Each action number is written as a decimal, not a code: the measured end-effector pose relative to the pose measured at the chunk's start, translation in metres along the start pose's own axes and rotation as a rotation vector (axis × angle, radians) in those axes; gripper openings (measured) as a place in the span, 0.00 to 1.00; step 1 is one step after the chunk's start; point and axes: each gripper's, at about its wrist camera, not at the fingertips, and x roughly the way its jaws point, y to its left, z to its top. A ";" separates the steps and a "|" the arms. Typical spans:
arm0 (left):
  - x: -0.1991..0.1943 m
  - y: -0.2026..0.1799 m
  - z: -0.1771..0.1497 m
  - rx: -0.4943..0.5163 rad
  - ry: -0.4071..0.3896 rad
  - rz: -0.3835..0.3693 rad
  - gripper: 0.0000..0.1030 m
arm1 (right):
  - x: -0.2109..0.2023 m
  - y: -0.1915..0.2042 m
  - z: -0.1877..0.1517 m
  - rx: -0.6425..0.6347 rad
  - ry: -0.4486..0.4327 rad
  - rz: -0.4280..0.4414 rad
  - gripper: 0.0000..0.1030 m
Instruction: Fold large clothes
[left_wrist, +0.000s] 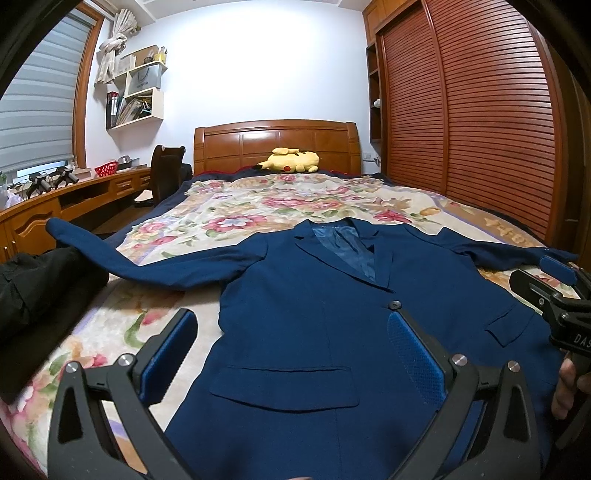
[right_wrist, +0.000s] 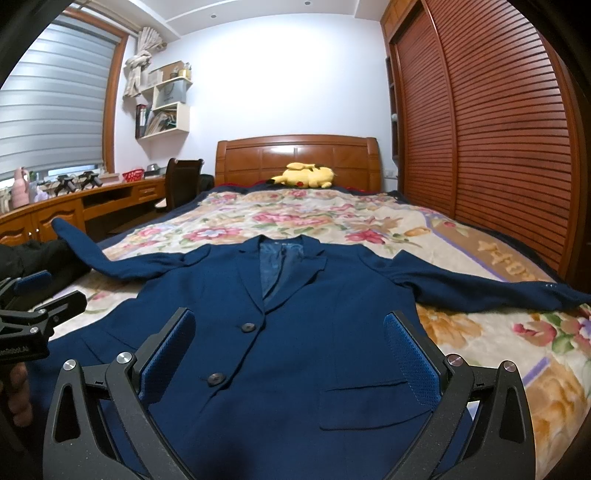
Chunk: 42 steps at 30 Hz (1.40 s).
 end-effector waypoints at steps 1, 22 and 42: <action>0.000 0.000 0.000 0.000 0.000 0.000 1.00 | 0.000 0.000 0.000 0.000 0.001 0.000 1.00; -0.003 0.000 0.002 0.002 -0.004 0.005 1.00 | 0.001 -0.001 0.000 0.001 0.000 0.000 1.00; -0.004 0.000 0.002 0.003 -0.005 0.006 1.00 | 0.001 -0.001 0.000 0.001 0.001 0.000 1.00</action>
